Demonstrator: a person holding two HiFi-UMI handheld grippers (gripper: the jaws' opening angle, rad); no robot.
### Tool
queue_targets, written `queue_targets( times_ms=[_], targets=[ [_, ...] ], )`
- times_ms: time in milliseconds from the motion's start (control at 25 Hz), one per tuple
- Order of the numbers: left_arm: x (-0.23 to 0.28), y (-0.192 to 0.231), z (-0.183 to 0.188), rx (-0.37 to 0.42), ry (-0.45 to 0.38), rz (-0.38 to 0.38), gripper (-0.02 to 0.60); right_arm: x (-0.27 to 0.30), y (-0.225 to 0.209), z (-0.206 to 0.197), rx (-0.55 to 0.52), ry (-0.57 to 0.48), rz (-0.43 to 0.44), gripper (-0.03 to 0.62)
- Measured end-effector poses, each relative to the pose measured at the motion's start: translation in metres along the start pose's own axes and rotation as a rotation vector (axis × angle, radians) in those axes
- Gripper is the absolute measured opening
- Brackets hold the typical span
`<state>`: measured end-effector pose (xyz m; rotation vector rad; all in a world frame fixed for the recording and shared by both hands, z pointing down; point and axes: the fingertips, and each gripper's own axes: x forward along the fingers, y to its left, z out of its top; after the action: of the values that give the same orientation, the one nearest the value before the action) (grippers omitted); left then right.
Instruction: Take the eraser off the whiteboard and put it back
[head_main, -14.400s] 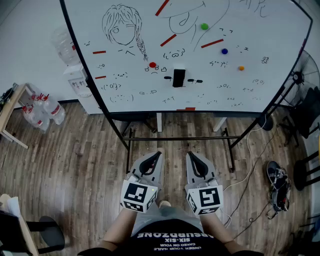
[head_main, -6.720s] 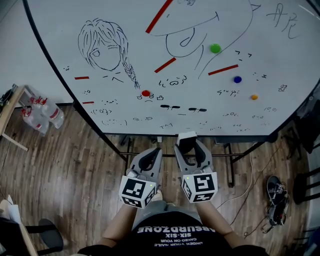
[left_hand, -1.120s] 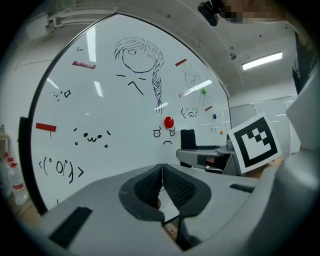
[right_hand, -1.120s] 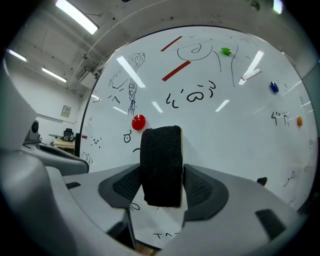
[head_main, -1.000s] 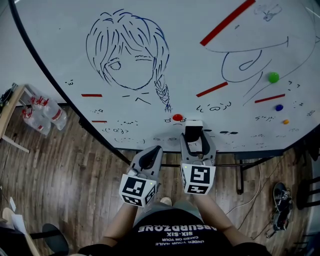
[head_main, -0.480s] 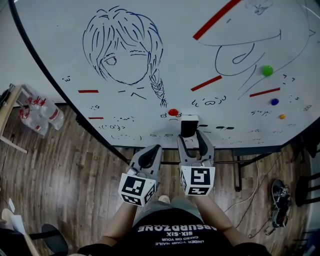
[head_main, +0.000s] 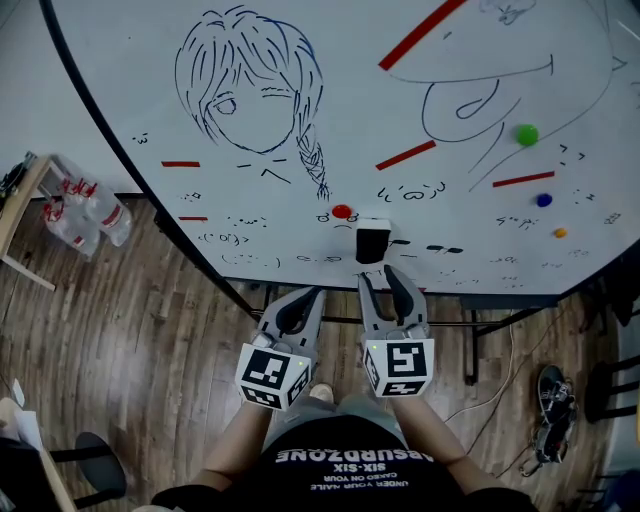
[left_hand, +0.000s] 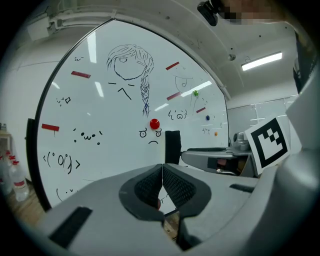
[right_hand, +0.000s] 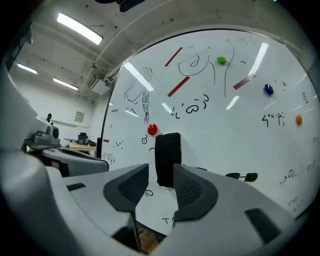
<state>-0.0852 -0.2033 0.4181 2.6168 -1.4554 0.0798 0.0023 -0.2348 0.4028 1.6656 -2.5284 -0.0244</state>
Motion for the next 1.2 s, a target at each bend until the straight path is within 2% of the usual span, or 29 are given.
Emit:
queue_targets(
  times_ms=[480,1200],
  targets=[
    [-0.016,-0.04,0.004,-0.006,0.0,0.037,0.009,-0.041,0.004,0.001,0.008,0.004,0.099,0.009],
    [-0.05,-0.091,-0.004,-0.013,-0.001,0.071,0.009,-0.103,0.02,-0.004,0.013,0.019,0.194,-0.002]
  ],
)
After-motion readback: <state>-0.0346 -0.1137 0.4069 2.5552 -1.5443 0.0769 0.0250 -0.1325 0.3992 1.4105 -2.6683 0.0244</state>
